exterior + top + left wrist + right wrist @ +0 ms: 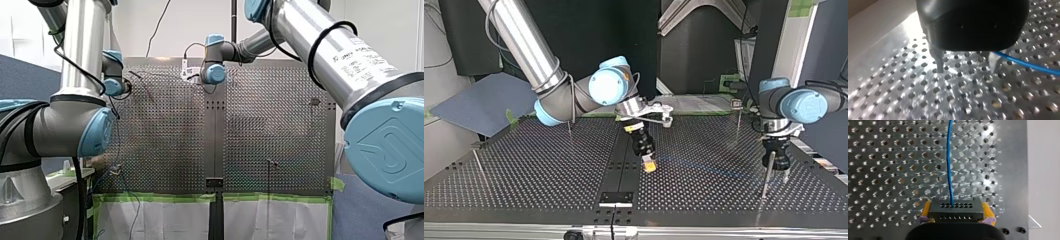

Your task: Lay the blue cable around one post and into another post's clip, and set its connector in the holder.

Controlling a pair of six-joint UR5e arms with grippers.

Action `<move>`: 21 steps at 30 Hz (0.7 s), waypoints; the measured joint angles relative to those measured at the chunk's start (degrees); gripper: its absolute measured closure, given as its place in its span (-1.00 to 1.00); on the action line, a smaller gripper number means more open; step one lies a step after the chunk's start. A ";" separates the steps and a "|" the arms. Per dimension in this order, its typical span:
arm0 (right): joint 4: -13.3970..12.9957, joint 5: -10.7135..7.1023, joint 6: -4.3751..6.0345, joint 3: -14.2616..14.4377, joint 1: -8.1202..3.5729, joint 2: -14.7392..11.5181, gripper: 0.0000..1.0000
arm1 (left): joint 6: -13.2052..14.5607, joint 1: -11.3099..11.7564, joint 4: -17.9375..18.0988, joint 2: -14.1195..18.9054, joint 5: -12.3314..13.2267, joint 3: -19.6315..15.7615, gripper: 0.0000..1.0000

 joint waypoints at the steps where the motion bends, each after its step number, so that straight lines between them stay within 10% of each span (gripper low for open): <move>1: 0.35 0.10 -0.07 0.03 -0.04 0.01 1.00 | -0.22 0.08 -0.16 -0.01 -0.33 -0.12 -0.84; 21: -3.58 8.24 0.64 6.92 -1.18 -0.05 1.00 | -4.46 0.30 -0.87 -0.01 2.05 -0.37 -0.88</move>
